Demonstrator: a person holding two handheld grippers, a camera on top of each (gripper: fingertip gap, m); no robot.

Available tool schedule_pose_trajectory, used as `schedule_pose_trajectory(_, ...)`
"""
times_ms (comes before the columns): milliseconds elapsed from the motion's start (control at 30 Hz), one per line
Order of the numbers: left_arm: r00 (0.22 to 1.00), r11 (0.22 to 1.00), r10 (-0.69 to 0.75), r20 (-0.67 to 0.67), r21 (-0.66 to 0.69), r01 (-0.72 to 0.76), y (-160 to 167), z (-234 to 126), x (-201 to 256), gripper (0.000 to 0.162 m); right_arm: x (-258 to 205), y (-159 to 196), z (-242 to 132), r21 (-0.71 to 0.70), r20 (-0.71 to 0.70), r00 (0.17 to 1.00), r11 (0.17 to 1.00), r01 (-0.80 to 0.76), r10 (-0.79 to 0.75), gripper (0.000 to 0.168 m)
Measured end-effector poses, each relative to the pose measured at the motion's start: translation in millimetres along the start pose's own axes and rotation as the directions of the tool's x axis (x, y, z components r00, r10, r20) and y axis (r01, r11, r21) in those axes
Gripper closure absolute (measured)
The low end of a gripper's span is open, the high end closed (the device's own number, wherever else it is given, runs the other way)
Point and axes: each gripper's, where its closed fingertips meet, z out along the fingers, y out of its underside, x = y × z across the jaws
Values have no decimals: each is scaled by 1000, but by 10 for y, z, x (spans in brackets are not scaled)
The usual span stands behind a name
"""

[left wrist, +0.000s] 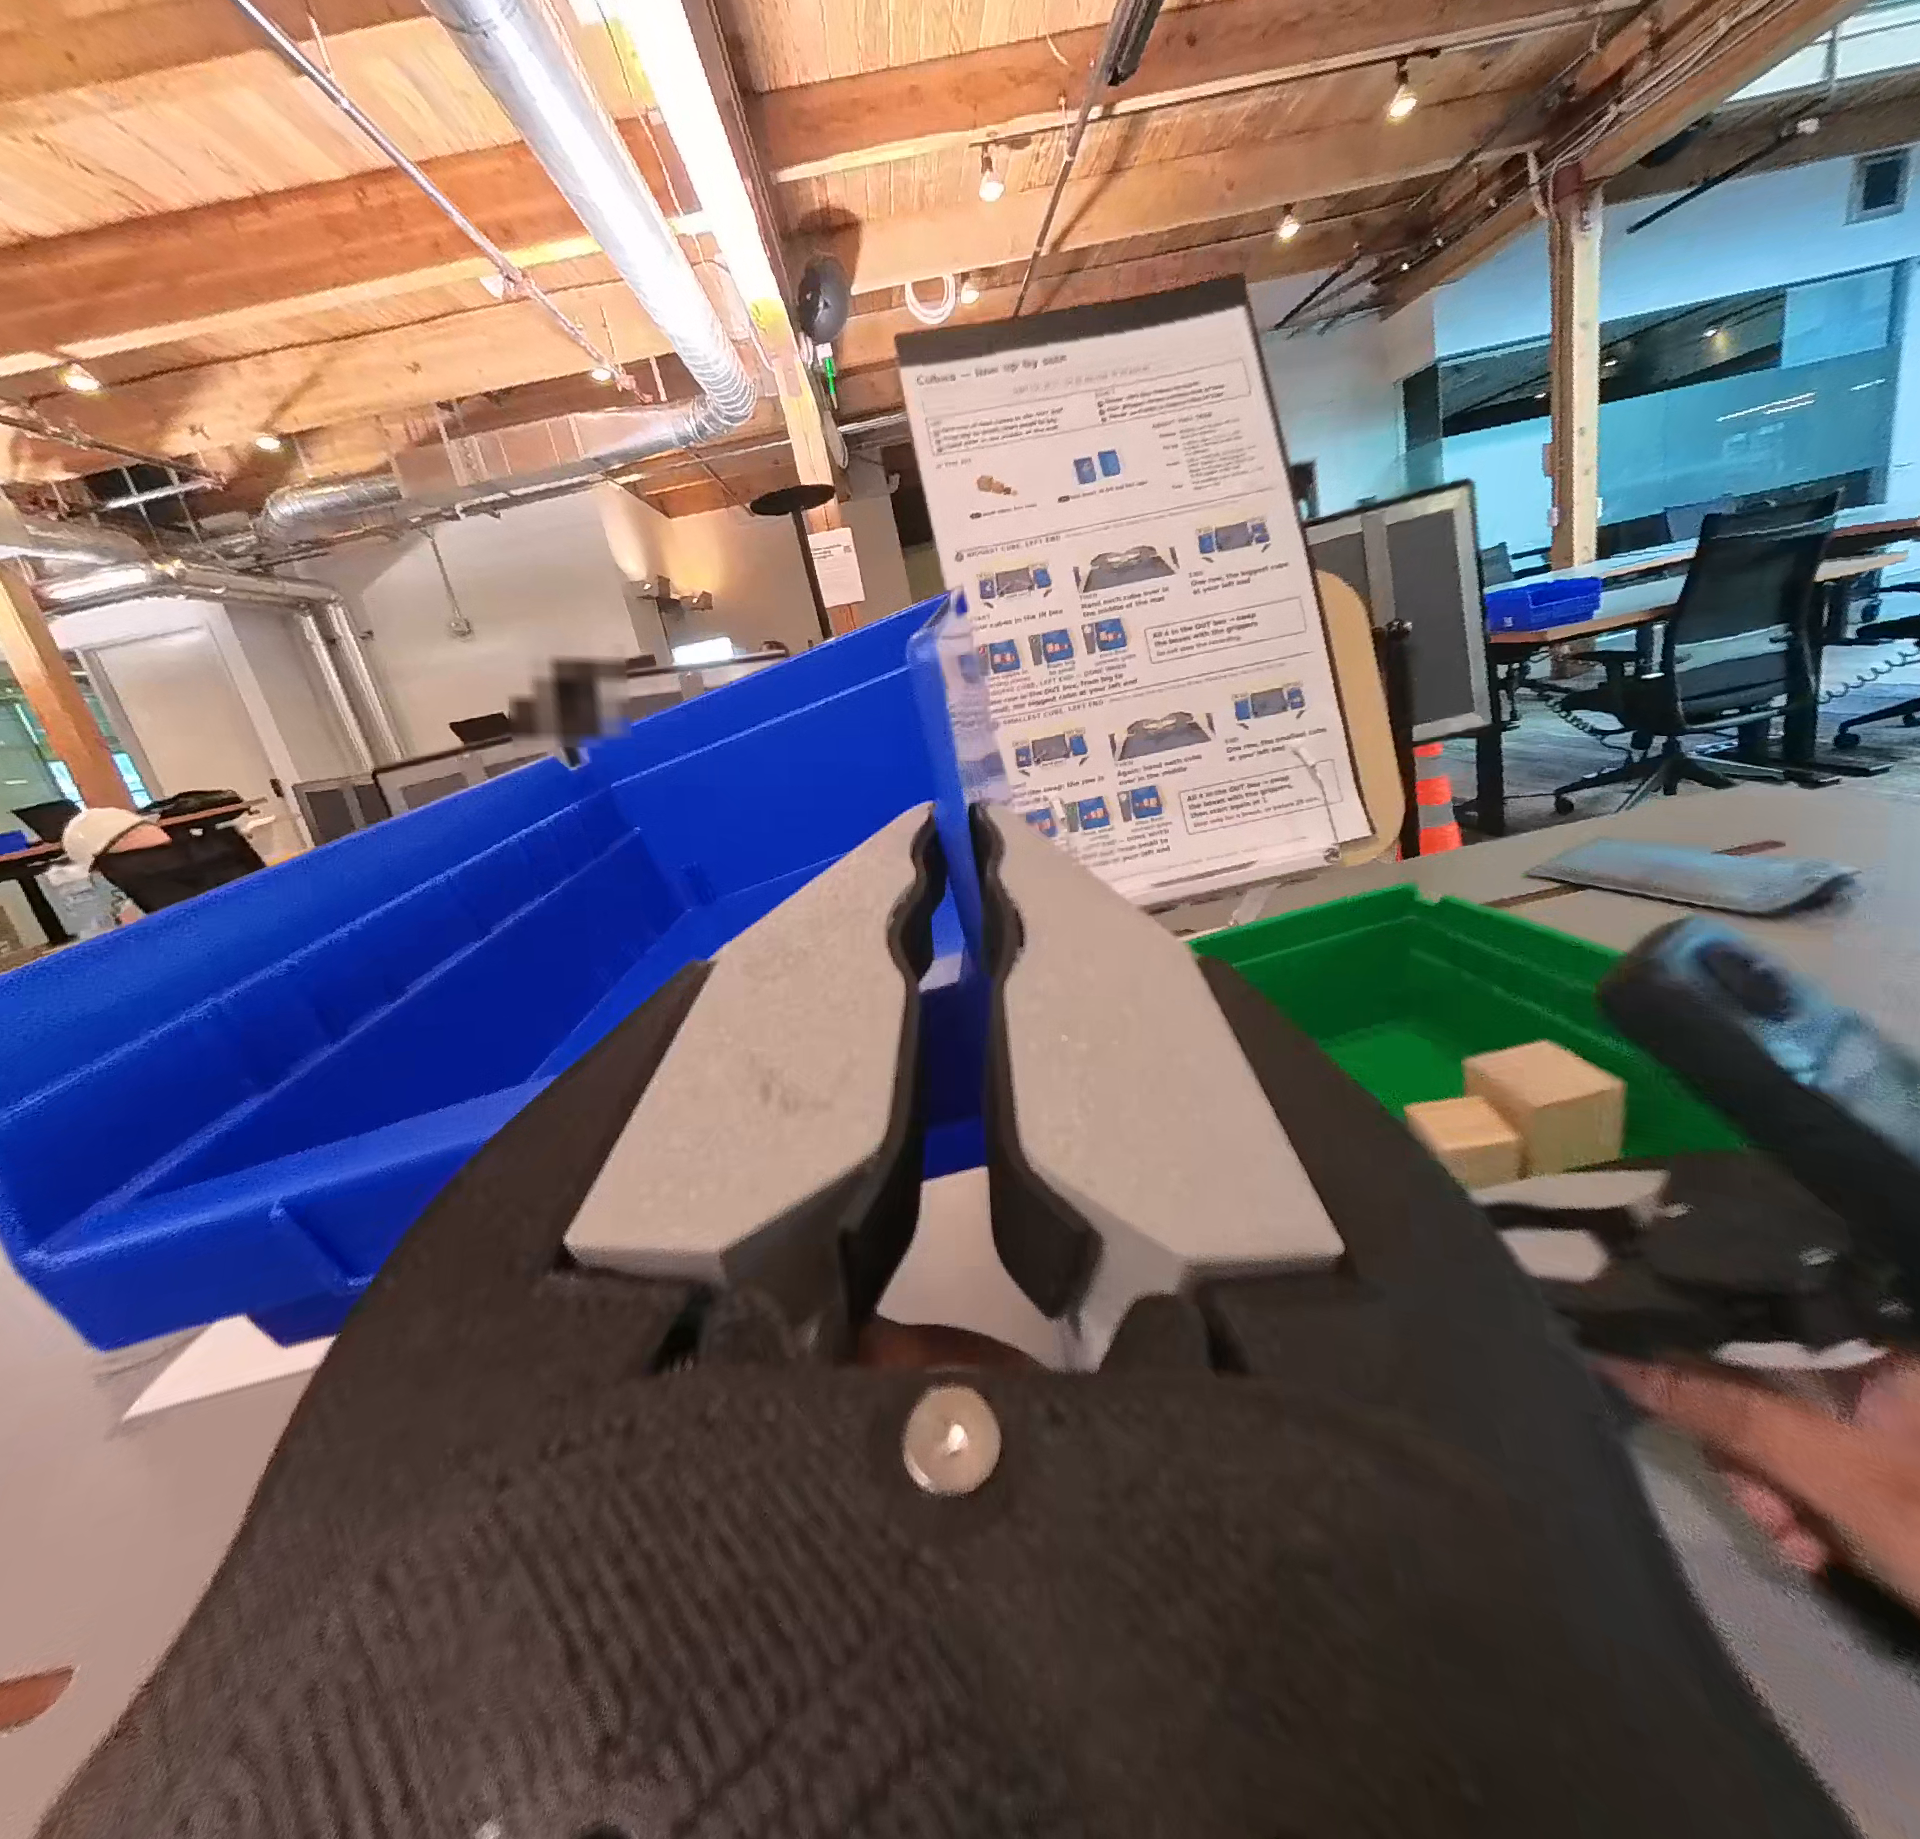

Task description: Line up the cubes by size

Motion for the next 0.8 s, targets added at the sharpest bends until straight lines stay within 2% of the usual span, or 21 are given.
schedule_pose_trajectory(300, 996, 995, 52, -79, 86, -45, -551, 174, 342, 161, -1246, -363, 635, -39, 149, 985, 994, 98, -91, 145)
schedule_pose_trajectory(367, 994, 993, 65, -86, 100, -56, -635, 185, 406, 161, -1471, -431, 681, -48, 215, 975, 997, 67, -55, 144)
schedule_pose_trajectory(433, 993, 992, 69, -95, 112, -58, -692, 192, 456, 161, -1580, -546, 576, -8, 266, 964, 1000, 30, -27, 143)
schedule_pose_trajectory(533, 993, 991, 64, -104, 127, -50, -739, 208, 522, 161, -1419, -734, 224, 111, 275, 961, 992, -66, 33, 138)
schedule_pose_trajectory(633, 993, 990, 59, -106, 135, -44, -729, 235, 630, 161, -981, -789, -308, 234, 311, 948, 962, -139, 62, 127)
schedule_pose_trajectory(700, 992, 990, 56, -116, 138, -40, -691, 250, 791, 161, -417, -859, -706, 347, 265, 962, 923, -167, 74, 123)
schedule_pose_trajectory(800, 982, 989, 60, -179, 141, -34, -592, 258, 1211, 161, 528, -907, -1318, 437, 173, 979, 883, -171, 105, 123)
